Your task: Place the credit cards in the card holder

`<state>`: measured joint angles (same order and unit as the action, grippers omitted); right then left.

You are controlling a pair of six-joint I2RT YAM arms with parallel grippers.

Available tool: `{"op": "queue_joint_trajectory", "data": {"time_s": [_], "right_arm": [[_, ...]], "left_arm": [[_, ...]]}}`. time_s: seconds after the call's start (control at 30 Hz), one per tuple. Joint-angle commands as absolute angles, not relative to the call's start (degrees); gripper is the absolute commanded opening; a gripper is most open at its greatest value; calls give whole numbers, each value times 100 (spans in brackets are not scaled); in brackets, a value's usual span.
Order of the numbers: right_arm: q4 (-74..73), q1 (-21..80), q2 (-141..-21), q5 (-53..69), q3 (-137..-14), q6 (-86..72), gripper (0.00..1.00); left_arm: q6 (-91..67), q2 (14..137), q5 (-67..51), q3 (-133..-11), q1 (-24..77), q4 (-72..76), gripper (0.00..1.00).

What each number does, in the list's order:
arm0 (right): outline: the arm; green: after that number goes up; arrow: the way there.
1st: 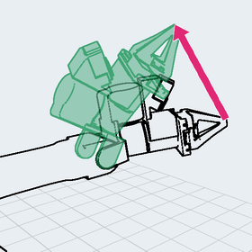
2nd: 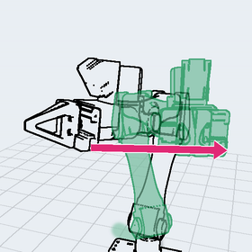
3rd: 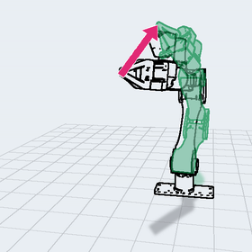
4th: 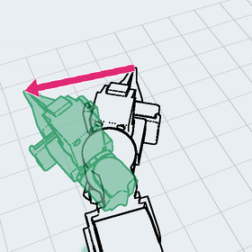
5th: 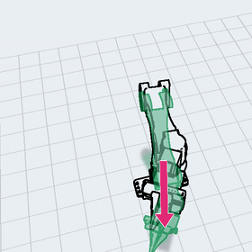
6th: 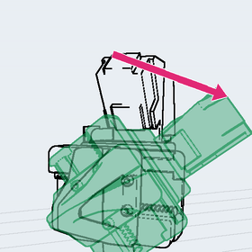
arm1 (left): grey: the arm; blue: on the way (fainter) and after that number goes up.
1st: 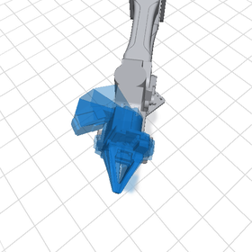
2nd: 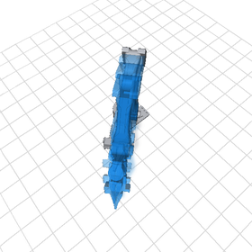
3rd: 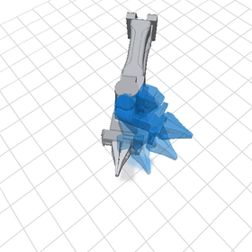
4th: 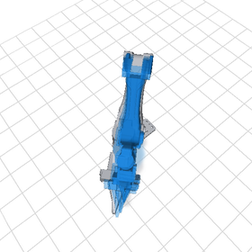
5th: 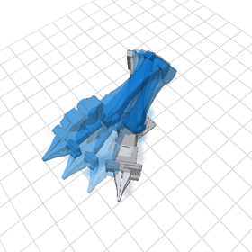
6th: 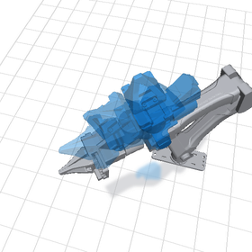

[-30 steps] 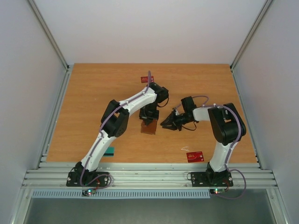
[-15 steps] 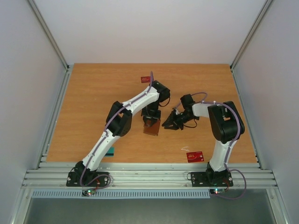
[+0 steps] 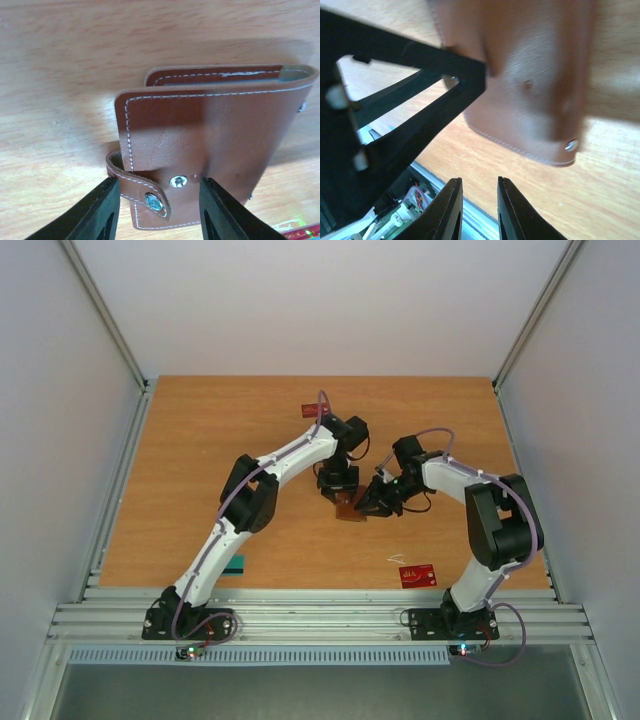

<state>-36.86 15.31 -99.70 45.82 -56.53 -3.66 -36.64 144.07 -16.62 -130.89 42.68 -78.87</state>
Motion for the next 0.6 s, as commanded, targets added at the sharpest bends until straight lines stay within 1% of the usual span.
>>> {"op": "queue_joint_trajectory", "data": {"time_s": [0.0,0.07,0.17,0.27,0.33,0.4,0.57], "right_arm": [[-4037,1535,-9660,4458,-5795,-92,22],[-4127,1530,-9590,4331,-5800,-92,22],[-4140,1538,-9424,4251,-5770,-91,22],[-4096,1538,-9230,4280,-5763,-90,24],[-4111,1553,-9164,4241,-5816,112,25],[-4183,1606,-9211,4032,-5934,175,25],[-4414,1899,-9544,3470,-6430,364,25]], "left_arm": [[-3762,13917,-2085,-12735,4143,-7160,48],[-3738,13730,-2210,-12581,4103,-7157,52],[-3660,13438,-2370,-12341,4030,-7086,60],[-3426,13240,-2254,-12286,3915,-6951,61],[-3207,13153,-2353,-12180,3829,-6595,55],[-2923,13238,-2528,-12155,3776,-6328,46],[-2415,13856,-2767,-12517,3718,-6338,32]]}}
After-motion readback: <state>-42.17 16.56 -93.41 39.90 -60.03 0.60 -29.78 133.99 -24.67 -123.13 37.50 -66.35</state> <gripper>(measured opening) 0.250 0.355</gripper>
